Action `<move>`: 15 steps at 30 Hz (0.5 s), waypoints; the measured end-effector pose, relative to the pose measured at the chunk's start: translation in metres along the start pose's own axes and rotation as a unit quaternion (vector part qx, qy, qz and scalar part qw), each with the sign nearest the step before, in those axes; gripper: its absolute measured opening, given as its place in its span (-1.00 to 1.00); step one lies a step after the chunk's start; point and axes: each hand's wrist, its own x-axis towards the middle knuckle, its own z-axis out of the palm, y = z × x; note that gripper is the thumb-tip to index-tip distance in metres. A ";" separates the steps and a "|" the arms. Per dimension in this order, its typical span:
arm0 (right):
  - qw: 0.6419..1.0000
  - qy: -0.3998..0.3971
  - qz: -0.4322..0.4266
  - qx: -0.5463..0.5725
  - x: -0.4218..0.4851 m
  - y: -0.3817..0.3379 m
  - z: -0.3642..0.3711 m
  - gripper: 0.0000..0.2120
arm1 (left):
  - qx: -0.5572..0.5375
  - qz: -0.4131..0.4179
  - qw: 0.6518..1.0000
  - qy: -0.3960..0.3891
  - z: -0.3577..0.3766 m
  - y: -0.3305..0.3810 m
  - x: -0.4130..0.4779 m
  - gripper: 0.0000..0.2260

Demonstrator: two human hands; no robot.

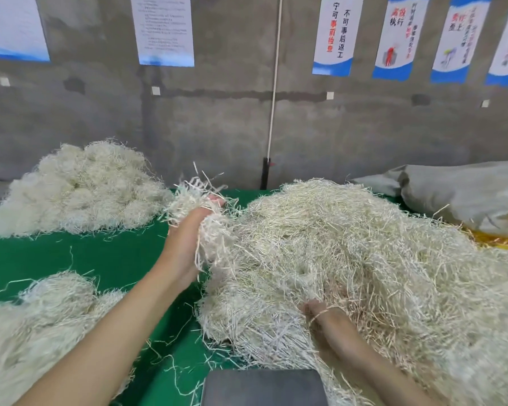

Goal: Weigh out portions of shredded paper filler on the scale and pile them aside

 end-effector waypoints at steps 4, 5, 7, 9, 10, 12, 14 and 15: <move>0.994 -0.005 -0.020 0.107 -0.021 -0.021 -0.007 -0.63 | 0.022 0.013 1.000 0.011 0.000 0.018 -0.016 -0.57; 0.995 0.020 -0.038 0.089 -0.026 -0.024 -0.007 -0.63 | 0.094 0.032 0.995 0.022 -0.001 0.023 -0.020 -0.53; 0.989 0.111 -0.096 -0.017 -0.039 -0.026 -0.005 -0.69 | 0.255 0.065 0.965 0.020 -0.003 0.028 -0.028 -0.54; 0.980 0.150 -0.132 -0.013 -0.052 -0.027 -0.005 -0.66 | 0.332 0.128 0.935 -0.002 -0.007 0.027 -0.033 -0.75; 0.978 0.157 -0.136 0.012 -0.057 -0.026 -0.005 -0.61 | 0.364 0.157 0.918 -0.023 -0.006 0.029 -0.040 -0.95; 0.967 0.192 -0.149 0.074 -0.070 -0.030 -0.004 -0.50 | 0.446 0.207 0.868 -0.068 -0.006 0.026 -0.048 -0.73; 0.950 0.222 -0.205 0.084 -0.084 -0.042 0.006 -0.40 | 0.556 0.205 0.801 -0.087 -0.003 0.019 -0.047 -0.90; 0.947 0.217 -0.234 0.050 -0.090 -0.050 0.015 -0.36 | 0.592 0.208 0.773 -0.091 -0.001 0.015 -0.044 -0.86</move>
